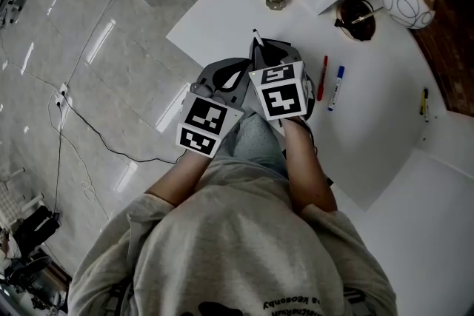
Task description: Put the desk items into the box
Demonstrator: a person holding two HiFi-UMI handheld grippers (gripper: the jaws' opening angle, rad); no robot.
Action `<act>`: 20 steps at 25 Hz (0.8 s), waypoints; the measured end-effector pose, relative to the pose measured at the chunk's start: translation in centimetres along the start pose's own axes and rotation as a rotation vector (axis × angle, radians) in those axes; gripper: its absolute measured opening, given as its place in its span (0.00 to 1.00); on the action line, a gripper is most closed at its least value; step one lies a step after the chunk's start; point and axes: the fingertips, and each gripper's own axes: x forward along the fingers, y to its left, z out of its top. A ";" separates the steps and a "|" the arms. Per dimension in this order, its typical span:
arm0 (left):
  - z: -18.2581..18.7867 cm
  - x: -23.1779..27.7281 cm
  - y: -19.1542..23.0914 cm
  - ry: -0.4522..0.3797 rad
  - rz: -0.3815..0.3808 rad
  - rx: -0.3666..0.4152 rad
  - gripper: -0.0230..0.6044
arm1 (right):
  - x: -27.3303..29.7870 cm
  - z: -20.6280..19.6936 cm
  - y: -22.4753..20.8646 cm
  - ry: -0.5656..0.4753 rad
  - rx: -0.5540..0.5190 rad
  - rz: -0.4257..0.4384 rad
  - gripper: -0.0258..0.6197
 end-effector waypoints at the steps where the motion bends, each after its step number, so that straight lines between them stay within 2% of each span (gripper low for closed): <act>1: -0.1 0.1 0.0 0.009 0.000 0.000 0.04 | 0.0 0.0 0.0 0.007 0.000 0.001 0.11; 7: -0.7 0.9 0.2 0.056 -0.005 -0.002 0.04 | 0.2 -0.2 0.3 0.041 -0.013 0.028 0.11; 13: -0.9 1.6 1.2 0.063 0.016 -0.027 0.04 | 0.3 -0.5 0.7 0.061 -0.007 0.070 0.11; 20: -0.4 1.8 2.0 0.048 0.043 -0.053 0.04 | -0.1 -0.2 0.7 0.020 -0.022 0.069 0.12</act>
